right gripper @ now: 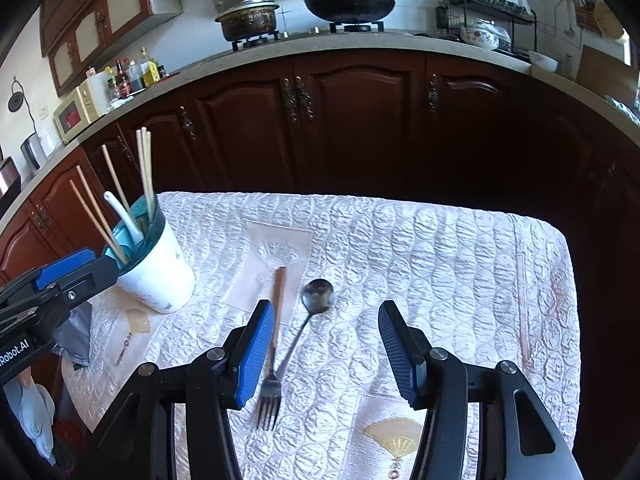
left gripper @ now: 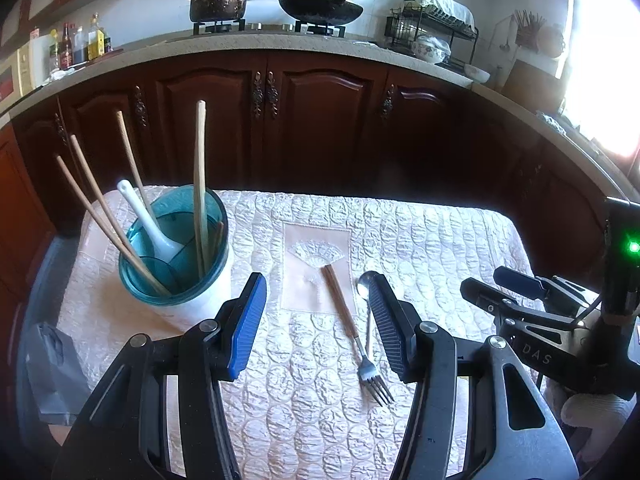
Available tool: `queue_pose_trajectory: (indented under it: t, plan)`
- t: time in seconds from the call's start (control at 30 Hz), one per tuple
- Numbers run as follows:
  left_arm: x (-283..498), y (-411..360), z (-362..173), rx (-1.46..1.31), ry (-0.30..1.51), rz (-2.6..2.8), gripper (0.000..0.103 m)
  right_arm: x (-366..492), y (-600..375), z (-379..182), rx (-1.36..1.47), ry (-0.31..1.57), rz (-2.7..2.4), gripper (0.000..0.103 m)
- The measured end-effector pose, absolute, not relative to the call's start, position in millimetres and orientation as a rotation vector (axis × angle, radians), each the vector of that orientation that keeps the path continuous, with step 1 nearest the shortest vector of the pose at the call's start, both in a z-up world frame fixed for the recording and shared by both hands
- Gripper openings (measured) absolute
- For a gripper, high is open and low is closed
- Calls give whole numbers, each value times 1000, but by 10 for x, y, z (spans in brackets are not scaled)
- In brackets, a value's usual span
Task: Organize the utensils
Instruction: 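Move both open tools back toward the metal fork and spoon, then grasp the wooden-handled fork with the left tool while the right tool grasps the metal spoon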
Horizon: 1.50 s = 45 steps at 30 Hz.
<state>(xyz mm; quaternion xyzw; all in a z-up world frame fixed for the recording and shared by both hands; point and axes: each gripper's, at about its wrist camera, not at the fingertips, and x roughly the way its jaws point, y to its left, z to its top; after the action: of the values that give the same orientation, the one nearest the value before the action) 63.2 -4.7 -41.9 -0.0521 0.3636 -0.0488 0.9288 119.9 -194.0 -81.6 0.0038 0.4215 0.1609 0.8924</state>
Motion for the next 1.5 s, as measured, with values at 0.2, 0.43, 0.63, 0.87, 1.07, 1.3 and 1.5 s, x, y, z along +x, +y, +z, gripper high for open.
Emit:
queue_pose_trajectory:
  t: [0.2, 0.43, 0.63, 0.87, 1.07, 1.3, 1.5]
  plan:
    - [665, -104, -468, -102, 759, -110, 53, 1215, -2007, -872, 8, 887, 307, 52]
    - [704, -144, -538, -101, 776, -114, 53, 1237, -2067, -963, 0, 911, 293, 52]
    - [757, -146, -617, -108, 798, -118, 53, 1256, -2092, -1061, -2, 934, 287, 52]
    - [847, -138, -737, -116, 828, -119, 53, 1311, -2107, -1165, -7, 962, 278, 52]
    - [945, -126, -871, -132, 865, -124, 53, 1392, -2113, -1315, -3, 1004, 273, 52]
    - [1121, -104, -1094, -189, 932, -148, 53, 1584, -2194, -1570, 77, 1066, 284, 52]
    - [1358, -112, -1304, -222, 997, -146, 53, 1835, -2118, -1752, 214, 1107, 395, 45]
